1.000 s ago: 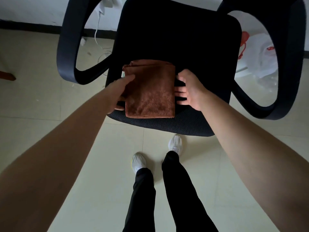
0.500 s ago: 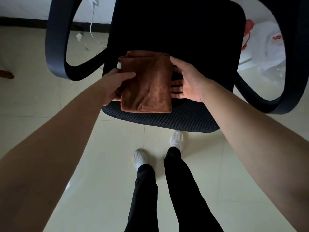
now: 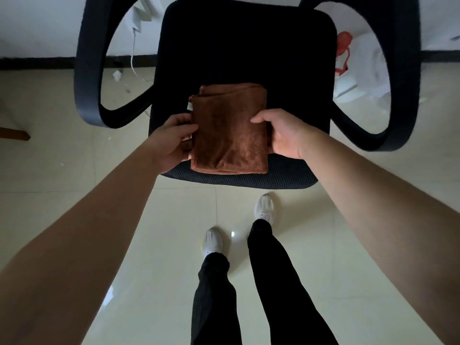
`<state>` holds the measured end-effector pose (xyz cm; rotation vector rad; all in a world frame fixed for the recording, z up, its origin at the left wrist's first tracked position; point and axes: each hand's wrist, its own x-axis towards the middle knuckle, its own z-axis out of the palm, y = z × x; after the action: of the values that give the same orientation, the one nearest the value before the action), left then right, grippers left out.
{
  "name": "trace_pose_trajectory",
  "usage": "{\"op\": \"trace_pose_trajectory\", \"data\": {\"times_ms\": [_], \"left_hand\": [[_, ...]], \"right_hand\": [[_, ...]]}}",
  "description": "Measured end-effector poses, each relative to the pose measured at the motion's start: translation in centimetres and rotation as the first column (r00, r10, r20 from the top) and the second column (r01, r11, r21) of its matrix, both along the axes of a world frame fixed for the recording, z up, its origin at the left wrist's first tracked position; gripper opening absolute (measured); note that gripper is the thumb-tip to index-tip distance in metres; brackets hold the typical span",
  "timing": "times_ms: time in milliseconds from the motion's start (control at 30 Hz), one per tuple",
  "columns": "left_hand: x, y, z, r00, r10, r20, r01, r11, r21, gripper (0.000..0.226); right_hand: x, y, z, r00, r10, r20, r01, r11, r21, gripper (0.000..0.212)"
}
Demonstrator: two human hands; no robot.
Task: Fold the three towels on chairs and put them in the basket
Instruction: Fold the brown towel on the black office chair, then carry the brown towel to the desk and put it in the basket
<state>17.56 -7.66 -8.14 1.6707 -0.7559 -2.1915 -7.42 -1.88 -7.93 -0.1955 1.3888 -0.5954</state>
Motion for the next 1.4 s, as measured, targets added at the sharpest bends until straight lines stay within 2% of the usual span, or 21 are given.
{"op": "trace_pose_trajectory", "data": {"times_ms": [133,200,333,367,500,633,700,767,867,1033,1167,1233,1300,1400], "left_hand": [[-0.9,1.9,3.6,0.990,-0.091,-0.106,0.095,0.995,0.032,0.030],[-1.9,3.0,6.6,0.978,-0.143,-0.153,0.154,0.986,0.064,0.020],[-4.0,6.3,14.8,0.950,-0.233,-0.207,0.249,0.967,0.059,0.028],[-4.9,7.5,18.1,0.927,-0.298,-0.227,0.314,0.949,0.036,0.032],[-7.8,11.3,25.5,0.842,-0.442,-0.309,0.463,0.887,-0.008,0.042],[-13.0,16.7,34.1,0.721,-0.608,-0.334,0.602,0.787,-0.134,0.040],[-15.8,19.8,37.5,0.670,-0.668,-0.323,0.646,0.739,-0.189,0.045],[-18.7,22.8,40.1,0.605,-0.728,-0.323,0.690,0.682,-0.243,0.053],[-23.4,28.9,43.9,0.534,-0.790,-0.301,0.733,0.610,-0.302,0.036],[-31.4,41.2,46.1,0.408,-0.881,-0.240,0.779,0.473,-0.413,0.029],[-37.5,55.0,46.3,0.283,-0.932,-0.224,0.825,0.356,-0.440,0.045],[-40.3,61.7,46.3,0.178,-0.961,-0.212,0.844,0.260,-0.470,0.053],[-43.4,68.8,46.3,0.078,-0.976,-0.205,0.865,0.169,-0.473,0.057],[-46.7,76.3,47.0,-0.003,-0.983,-0.183,0.872,0.087,-0.481,0.058]], "right_hand": [[-1.0,3.5,3.9,0.999,-0.046,0.004,0.046,0.999,-0.023,0.045],[-1.8,6.0,7.2,0.997,-0.079,0.004,0.079,0.996,-0.038,0.045],[-3.0,12.3,16.6,0.978,-0.206,0.009,0.206,0.974,-0.099,0.044],[-3.5,14.8,20.2,0.965,-0.261,-0.027,0.255,0.958,-0.133,0.043],[-4.4,22.3,29.1,0.905,-0.426,-0.003,0.415,0.884,-0.214,0.034],[-6.2,32.0,37.9,0.859,-0.511,-0.040,0.470,0.817,-0.334,0.048],[-7.2,36.8,41.1,0.817,-0.575,-0.043,0.517,0.764,-0.387,0.047],[-8.0,41.2,43.3,0.759,-0.650,-0.042,0.574,0.699,-0.426,0.041],[-9.3,48.8,45.5,0.674,-0.738,-0.015,0.643,0.597,-0.480,0.040],[-12.3,62.4,47.1,0.509,-0.860,0.027,0.738,0.420,-0.528,0.036],[-14.8,76.6,47.1,0.418,-0.907,0.049,0.774,0.327,-0.543,0.037],[-15.7,83.5,46.8,0.361,-0.932,0.041,0.788,0.282,-0.547,0.043],[-16.6,90.6,46.8,0.284,-0.958,0.035,0.803,0.218,-0.555,0.047],[-18.0,97.9,46.6,0.211,-0.977,0.042,0.819,0.153,-0.552,0.051]]}}
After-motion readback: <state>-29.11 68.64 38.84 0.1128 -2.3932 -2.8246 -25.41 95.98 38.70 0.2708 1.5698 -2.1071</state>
